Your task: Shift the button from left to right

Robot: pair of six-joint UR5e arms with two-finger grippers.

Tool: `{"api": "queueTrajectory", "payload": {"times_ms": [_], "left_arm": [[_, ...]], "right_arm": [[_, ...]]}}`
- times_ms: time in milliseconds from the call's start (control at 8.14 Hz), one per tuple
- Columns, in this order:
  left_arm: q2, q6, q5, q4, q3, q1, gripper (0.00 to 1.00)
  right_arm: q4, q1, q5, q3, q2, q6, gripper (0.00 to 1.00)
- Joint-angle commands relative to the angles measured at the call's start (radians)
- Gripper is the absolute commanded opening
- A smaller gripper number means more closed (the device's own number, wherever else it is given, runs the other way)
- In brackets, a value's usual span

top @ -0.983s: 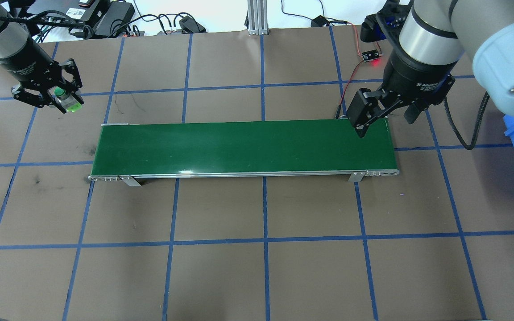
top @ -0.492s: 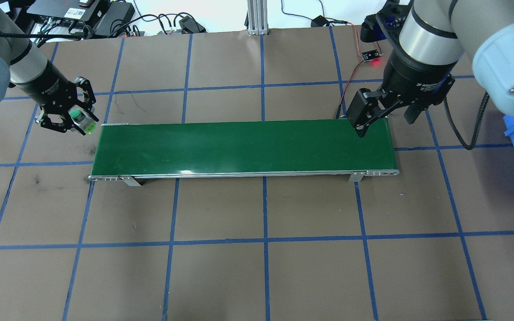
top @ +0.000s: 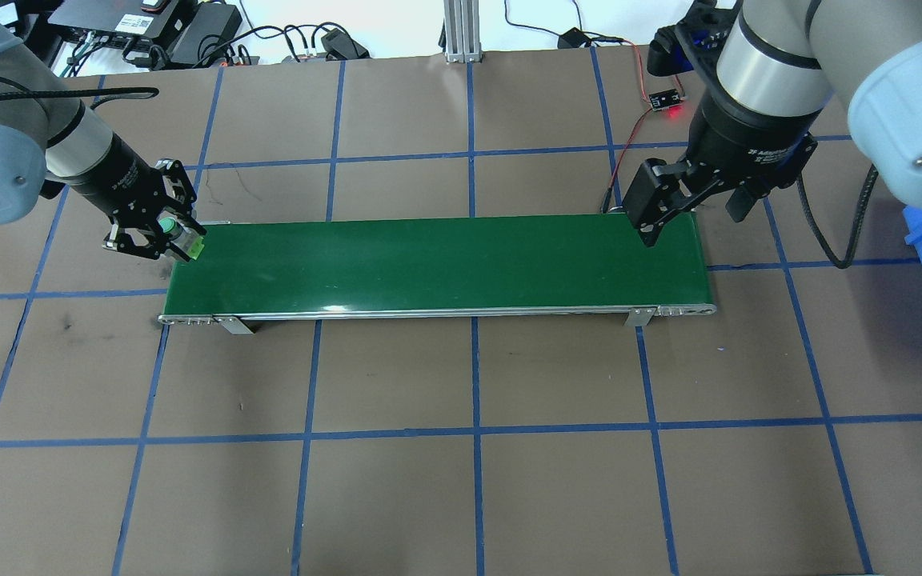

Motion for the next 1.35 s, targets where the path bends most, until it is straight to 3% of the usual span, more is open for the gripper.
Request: {"api": "queueTrajectory", "payload": {"times_ms": [0, 246, 615, 737, 1229], "left_arm": [[-0.011, -0.105, -0.041, 0.019, -0.027, -0.018, 0.0], [-0.014, -0.18, -0.041, 0.049, -0.029, -0.018, 0.0], [-0.054, -0.206, -0.033, 0.232, -0.076, -0.018, 0.0], [-0.054, -0.208, -0.009, 0.24, -0.09, -0.018, 0.0], [-0.046, -0.206, -0.006, 0.237, -0.124, -0.018, 0.0]], "right_arm": [[0.0, 0.001, -0.001, 0.0, 0.0, 0.0, 1.0], [0.0, 0.001, -0.001, 0.0, 0.0, 0.0, 1.0], [0.0, -0.001, -0.001, 0.0, 0.0, 0.0, 1.0], [0.0, 0.001, -0.001, 0.0, 0.0, 0.0, 1.0], [0.0, 0.001, -0.001, 0.0, 0.0, 0.0, 1.0]]}}
